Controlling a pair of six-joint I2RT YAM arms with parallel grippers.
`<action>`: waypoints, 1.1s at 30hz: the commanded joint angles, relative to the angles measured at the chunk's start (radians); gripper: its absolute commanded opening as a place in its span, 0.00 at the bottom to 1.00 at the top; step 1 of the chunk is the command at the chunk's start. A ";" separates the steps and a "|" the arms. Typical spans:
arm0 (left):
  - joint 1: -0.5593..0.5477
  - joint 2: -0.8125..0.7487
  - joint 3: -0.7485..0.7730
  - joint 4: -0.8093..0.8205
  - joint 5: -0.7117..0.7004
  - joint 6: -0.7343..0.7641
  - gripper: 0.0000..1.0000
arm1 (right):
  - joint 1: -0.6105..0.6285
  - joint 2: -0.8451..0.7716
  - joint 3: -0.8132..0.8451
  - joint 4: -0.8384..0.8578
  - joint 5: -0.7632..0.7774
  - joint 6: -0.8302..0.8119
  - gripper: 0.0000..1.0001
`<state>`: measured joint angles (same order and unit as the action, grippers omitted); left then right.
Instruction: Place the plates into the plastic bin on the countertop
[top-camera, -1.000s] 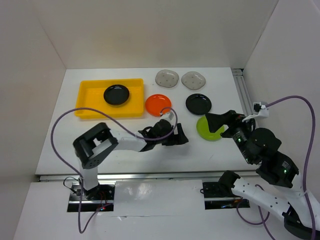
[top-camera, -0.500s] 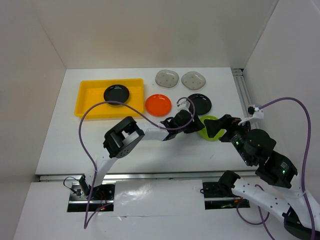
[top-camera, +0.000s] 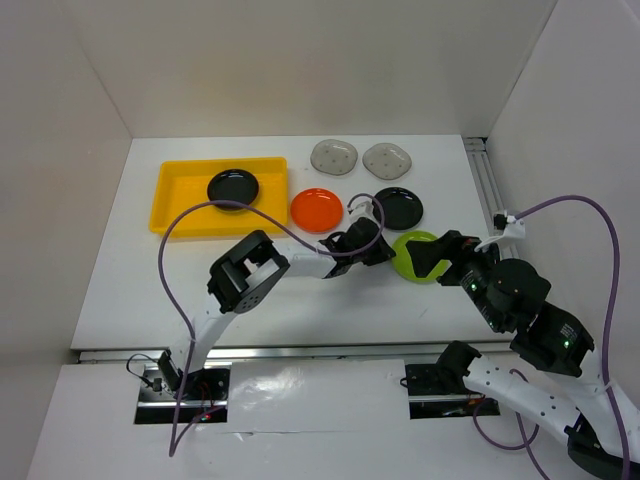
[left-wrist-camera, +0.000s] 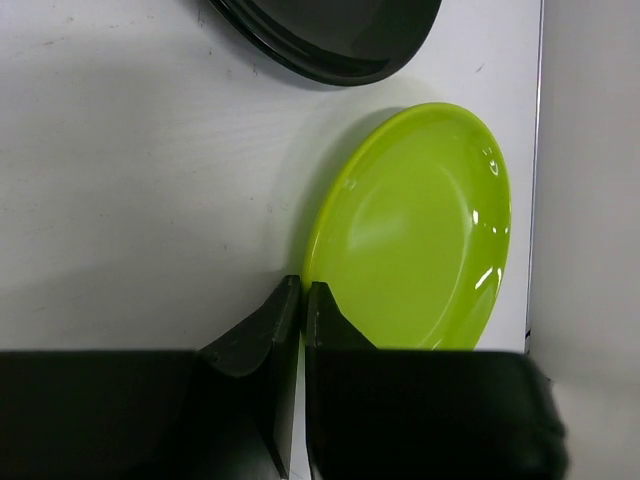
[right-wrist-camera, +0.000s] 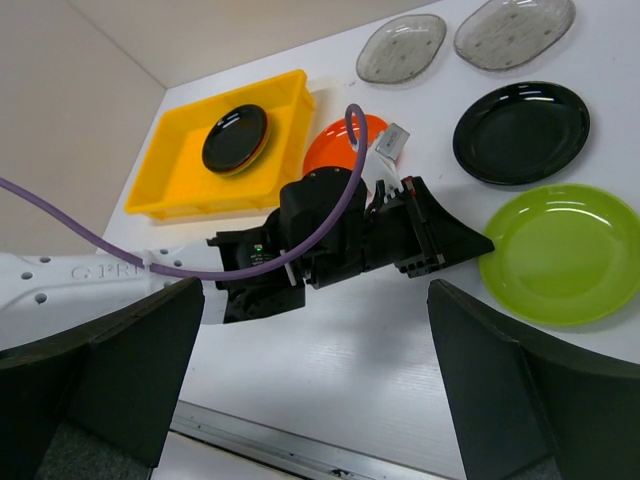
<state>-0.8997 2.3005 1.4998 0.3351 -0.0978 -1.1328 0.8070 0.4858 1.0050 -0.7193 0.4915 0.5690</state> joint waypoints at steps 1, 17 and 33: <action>0.004 -0.024 0.007 -0.082 0.009 0.034 0.00 | -0.005 0.008 -0.006 0.009 0.007 0.006 1.00; 0.433 -0.407 0.010 -0.568 -0.005 0.039 0.00 | -0.005 0.039 -0.042 0.081 -0.008 -0.021 1.00; 0.864 -0.355 0.169 -0.769 -0.086 0.170 0.00 | -0.005 0.091 -0.120 0.187 -0.064 -0.041 1.00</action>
<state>-0.0154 1.9377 1.6543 -0.3687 -0.1707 -0.9974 0.8070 0.5785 0.8902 -0.6052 0.4290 0.5411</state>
